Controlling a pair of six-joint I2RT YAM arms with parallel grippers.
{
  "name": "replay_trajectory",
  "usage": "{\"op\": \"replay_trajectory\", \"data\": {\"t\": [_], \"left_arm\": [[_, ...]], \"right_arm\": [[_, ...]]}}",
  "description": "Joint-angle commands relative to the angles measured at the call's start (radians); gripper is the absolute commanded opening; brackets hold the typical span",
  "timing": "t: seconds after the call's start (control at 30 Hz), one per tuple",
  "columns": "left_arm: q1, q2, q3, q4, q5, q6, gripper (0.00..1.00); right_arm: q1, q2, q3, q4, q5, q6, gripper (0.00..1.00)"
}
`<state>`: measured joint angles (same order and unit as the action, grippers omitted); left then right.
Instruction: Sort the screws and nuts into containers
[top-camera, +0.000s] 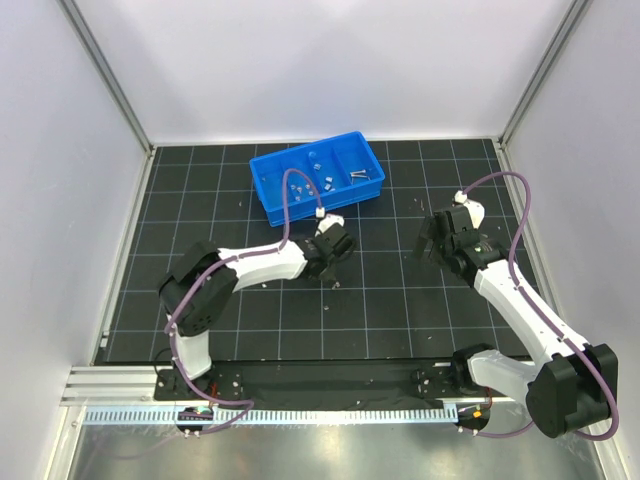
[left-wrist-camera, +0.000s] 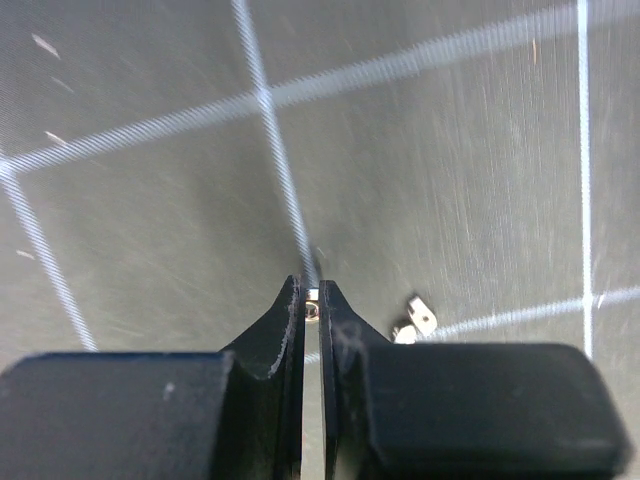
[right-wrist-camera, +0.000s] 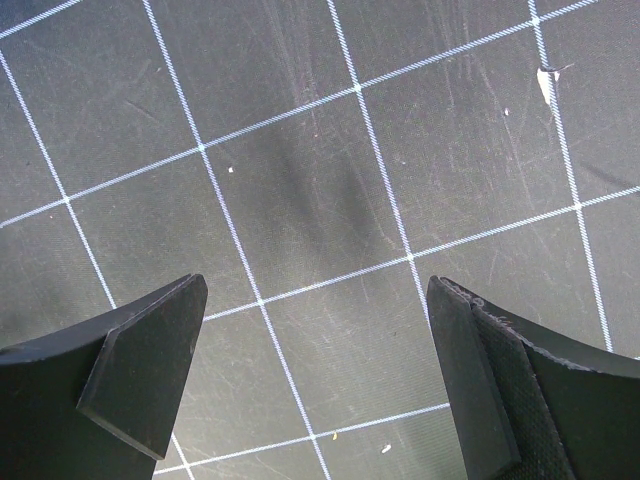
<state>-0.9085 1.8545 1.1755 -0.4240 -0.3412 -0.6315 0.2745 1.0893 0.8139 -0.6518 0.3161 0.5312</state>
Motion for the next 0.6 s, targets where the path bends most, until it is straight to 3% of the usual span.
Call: {"op": "replay_trajectory", "data": {"t": [0.0,0.27,0.4,0.57], "left_arm": [[0.06,-0.064,0.09,-0.002,-0.084,-0.008,0.02],[0.259,-0.117,0.226,0.079,-0.119,0.091,0.02],[0.371,-0.035,0.347,0.071,-0.114,0.137,0.03],[0.43,0.095,0.46,0.079,-0.116,0.168,0.03]], "right_arm": [[-0.003,0.0,0.002,0.024,0.005,0.015,1.0],[-0.003,0.035,0.011,0.043,0.001,0.01,0.99],[-0.003,0.066,0.024,0.05,0.006,0.009,1.0],[-0.003,0.09,0.037,0.053,0.018,0.013,1.0]]}}
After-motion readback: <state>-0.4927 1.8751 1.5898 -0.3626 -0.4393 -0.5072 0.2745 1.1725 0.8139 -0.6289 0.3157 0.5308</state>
